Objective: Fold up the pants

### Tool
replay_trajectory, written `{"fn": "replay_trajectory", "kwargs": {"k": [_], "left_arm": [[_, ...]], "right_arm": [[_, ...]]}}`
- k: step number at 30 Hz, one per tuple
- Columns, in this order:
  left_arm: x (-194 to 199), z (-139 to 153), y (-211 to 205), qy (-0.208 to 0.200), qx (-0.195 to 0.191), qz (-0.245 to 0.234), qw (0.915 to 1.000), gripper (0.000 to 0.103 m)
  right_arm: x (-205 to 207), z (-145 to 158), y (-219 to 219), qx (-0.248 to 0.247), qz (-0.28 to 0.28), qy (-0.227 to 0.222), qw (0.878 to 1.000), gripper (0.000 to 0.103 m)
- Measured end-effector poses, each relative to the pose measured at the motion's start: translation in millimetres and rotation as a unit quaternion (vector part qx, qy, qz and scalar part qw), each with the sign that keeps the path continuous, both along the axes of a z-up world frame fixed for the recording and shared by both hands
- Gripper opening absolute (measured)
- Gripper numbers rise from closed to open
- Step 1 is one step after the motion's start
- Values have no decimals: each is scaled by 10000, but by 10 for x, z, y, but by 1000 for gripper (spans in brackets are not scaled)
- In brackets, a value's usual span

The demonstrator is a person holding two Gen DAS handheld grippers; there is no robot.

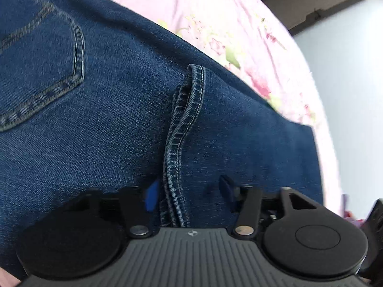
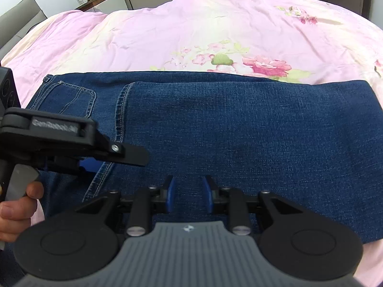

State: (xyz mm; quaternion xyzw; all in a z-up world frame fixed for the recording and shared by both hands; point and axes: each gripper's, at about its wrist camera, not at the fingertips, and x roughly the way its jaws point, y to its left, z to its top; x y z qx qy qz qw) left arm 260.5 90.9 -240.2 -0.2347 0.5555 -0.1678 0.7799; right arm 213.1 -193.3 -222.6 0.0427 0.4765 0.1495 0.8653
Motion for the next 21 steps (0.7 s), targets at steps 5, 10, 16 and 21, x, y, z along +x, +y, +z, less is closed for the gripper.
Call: {"fn": "replay_trajectory", "kwargs": {"k": [5, 10, 16, 21], "left_arm": [[-78, 125, -266, -344, 749, -31, 9966, 26], [-235, 288, -347, -680, 861, 154, 9938, 9], [-488, 819, -417, -1535, 924, -8, 9838, 6], [-592, 1417, -412, -2226, 966, -252, 9698, 5]], "right_arm": [[2, -43, 8, -5, 53, -24, 10000, 22], [-11, -1, 6, -13, 8, -8, 10000, 22], [-130, 187, -141, -164, -132, -190, 9996, 25], [-200, 433, -282, -331, -256, -455, 9981, 29]]}}
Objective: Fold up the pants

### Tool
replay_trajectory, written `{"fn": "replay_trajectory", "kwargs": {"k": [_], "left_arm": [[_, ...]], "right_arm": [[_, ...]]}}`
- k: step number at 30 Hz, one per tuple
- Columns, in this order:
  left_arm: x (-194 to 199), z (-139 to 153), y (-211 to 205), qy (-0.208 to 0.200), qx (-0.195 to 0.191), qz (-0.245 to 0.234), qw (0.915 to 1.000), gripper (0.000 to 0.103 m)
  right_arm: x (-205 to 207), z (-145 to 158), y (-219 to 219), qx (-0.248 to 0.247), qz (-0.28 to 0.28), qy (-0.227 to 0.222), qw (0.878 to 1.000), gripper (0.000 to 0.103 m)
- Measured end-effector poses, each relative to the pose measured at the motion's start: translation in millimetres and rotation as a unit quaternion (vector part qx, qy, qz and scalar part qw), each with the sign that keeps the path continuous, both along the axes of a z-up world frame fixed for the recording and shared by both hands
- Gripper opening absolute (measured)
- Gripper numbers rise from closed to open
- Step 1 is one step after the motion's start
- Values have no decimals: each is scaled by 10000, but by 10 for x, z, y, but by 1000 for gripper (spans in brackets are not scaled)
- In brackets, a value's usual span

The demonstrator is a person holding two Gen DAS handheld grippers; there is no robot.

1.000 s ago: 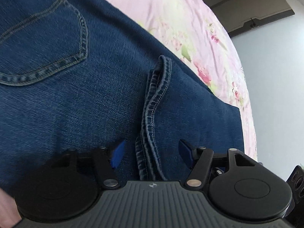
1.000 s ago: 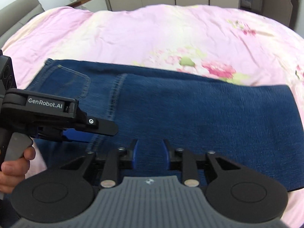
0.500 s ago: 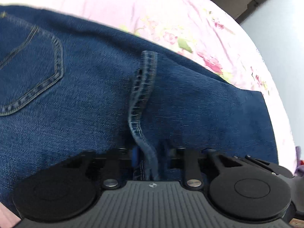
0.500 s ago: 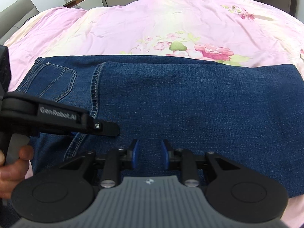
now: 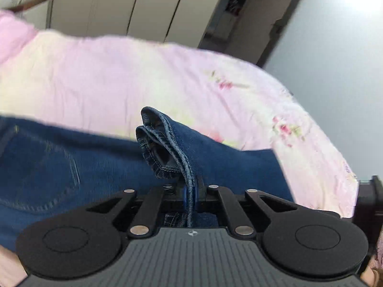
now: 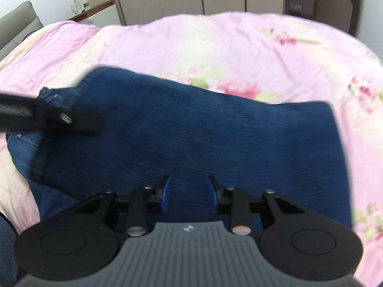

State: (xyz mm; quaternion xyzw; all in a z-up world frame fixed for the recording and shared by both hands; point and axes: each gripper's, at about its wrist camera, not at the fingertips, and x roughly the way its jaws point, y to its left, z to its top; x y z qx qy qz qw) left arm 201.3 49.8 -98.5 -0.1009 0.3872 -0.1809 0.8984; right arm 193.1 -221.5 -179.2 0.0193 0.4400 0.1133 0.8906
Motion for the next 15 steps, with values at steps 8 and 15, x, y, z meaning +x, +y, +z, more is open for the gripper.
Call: {"fn": "replay_trajectory", "kwargs": {"k": [8, 15], "left_arm": [[-88, 632, 480, -490, 174, -71, 9986, 5], [115, 616, 1112, -199, 419, 223, 9987, 5]], "right_arm": [[-65, 444, -45, 101, 23, -430, 9990, 34], [-17, 494, 146, 128, 213, -415, 9988, 34]]}}
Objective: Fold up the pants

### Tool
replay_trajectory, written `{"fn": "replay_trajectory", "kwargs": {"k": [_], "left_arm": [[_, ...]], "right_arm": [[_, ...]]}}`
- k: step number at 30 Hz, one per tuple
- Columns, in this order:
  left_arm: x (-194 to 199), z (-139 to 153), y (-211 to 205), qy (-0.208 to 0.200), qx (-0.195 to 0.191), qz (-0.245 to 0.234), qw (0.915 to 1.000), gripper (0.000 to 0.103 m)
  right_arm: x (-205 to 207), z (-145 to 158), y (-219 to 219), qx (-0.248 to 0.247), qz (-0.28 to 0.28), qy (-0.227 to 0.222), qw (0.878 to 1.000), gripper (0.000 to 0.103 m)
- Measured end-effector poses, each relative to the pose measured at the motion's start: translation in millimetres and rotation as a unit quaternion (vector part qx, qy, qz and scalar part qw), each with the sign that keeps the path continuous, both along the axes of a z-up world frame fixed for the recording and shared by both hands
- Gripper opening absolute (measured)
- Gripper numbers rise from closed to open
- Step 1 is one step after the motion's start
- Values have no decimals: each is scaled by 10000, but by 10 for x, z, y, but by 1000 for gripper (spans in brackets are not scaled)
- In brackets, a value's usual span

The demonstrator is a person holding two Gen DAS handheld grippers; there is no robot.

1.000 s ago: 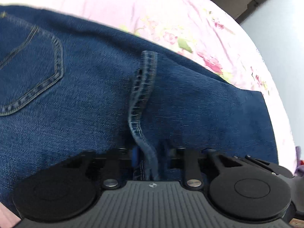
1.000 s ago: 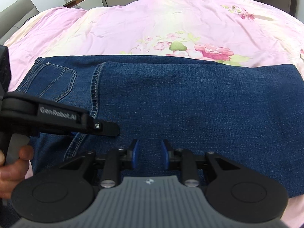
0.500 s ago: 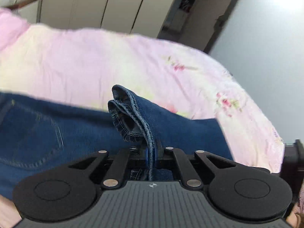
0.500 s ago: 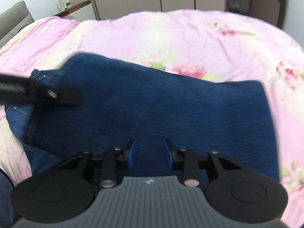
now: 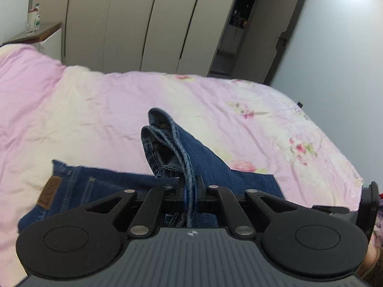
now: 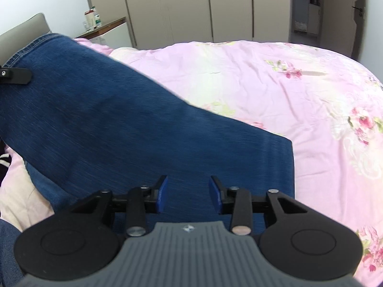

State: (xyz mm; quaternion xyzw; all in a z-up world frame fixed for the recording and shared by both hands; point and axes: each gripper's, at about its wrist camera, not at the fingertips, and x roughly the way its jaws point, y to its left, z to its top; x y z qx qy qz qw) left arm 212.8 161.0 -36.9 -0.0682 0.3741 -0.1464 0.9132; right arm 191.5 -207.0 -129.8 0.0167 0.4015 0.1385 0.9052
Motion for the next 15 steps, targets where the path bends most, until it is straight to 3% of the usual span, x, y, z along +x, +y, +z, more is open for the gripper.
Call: {"fn": "replay_trajectory", "kwargs": {"k": [6, 10, 13, 15], "left_arm": [[223, -647, 669, 806, -38, 273, 9964, 5], [299, -1125, 1053, 1355, -197, 639, 9885, 5], [285, -1302, 1154, 1448, -279, 775, 9860, 5], [243, -1202, 1123, 1269, -253, 683, 9892, 5]], "right_arm": [[66, -167, 153, 7, 98, 249, 9996, 34], [175, -373, 165, -24, -2, 528, 9986, 34], [233, -544, 124, -111, -102, 740, 9971, 32], [240, -582, 83, -72, -139, 842, 9963, 28]]}}
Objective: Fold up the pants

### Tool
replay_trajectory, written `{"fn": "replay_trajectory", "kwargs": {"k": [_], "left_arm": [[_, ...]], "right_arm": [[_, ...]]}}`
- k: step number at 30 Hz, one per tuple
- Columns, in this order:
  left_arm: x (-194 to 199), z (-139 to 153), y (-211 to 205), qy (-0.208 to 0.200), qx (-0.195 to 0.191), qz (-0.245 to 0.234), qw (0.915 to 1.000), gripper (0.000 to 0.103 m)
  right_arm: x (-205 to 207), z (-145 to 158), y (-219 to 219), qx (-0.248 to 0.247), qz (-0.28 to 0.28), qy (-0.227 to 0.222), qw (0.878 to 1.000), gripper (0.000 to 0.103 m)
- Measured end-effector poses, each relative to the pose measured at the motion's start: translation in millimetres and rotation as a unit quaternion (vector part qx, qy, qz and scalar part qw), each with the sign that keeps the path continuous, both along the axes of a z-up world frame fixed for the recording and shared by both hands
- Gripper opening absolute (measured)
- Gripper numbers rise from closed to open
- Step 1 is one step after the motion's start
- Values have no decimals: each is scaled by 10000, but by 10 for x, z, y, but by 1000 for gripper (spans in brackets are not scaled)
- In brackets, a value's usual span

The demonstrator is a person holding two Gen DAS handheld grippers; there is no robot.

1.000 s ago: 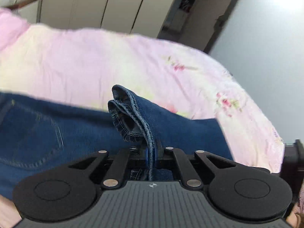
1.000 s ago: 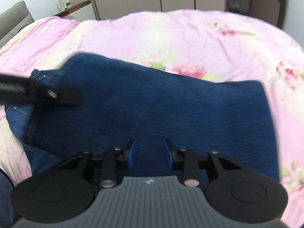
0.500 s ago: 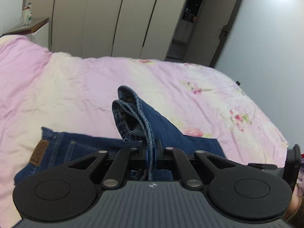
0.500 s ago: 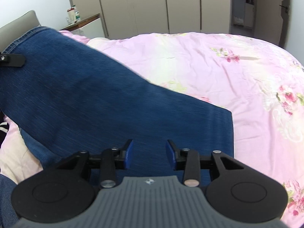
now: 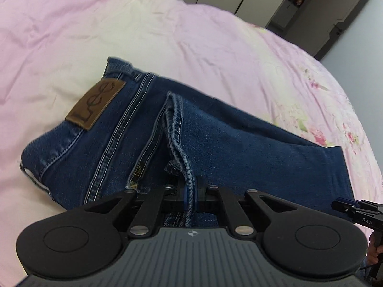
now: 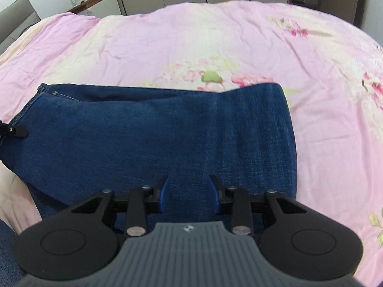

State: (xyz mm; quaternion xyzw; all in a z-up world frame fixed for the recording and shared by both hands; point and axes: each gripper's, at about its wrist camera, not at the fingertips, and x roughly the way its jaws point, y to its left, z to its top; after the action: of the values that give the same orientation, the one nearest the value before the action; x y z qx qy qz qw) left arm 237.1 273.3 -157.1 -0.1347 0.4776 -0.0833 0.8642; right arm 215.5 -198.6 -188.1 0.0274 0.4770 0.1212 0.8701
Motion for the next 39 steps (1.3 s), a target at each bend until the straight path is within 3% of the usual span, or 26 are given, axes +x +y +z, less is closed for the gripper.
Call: {"fn": "replay_trajectory", "kwargs": {"k": [5, 8, 10, 13, 16, 18, 21, 28, 32, 37, 39], "left_arm": [[-98, 760, -192, -988, 495, -554, 9923, 6], [-6, 1152, -129, -1260, 662, -677, 9875, 5], [135, 1276, -54, -1232, 802, -721, 9865, 5], [367, 1123, 144, -846, 940, -627, 9900, 5], [538, 675, 380, -316, 1080, -320, 9931, 6], [594, 395, 543, -14, 974, -64, 9952, 6], [604, 128, 675, 91, 879, 96, 9960, 6], [618, 331, 672, -140, 945, -380, 9947, 6], [748, 40, 652, 243, 1268, -398, 9908, 6], [804, -239, 732, 416, 1125, -226, 9925, 8], [808, -290, 723, 444, 1155, -257, 9920, 9]], "right_arm": [[-43, 160, -112, 85, 8, -140, 9999, 28], [18, 286, -146, 42, -22, -303, 9995, 29], [90, 338, -158, 122, -28, -359, 9993, 29], [196, 306, -109, 174, -7, -340, 9993, 29], [280, 174, -29, 273, 8, -230, 9994, 29], [297, 84, 8, 347, 30, -188, 9992, 28], [325, 2, 66, 305, 112, -164, 9993, 28], [360, 155, 43, 147, 140, -392, 9990, 28], [541, 210, 49, -122, 71, -588, 9982, 27], [865, 1, 7, -493, 46, -600, 9970, 20], [979, -120, -36, -548, 31, -505, 9972, 11]]}}
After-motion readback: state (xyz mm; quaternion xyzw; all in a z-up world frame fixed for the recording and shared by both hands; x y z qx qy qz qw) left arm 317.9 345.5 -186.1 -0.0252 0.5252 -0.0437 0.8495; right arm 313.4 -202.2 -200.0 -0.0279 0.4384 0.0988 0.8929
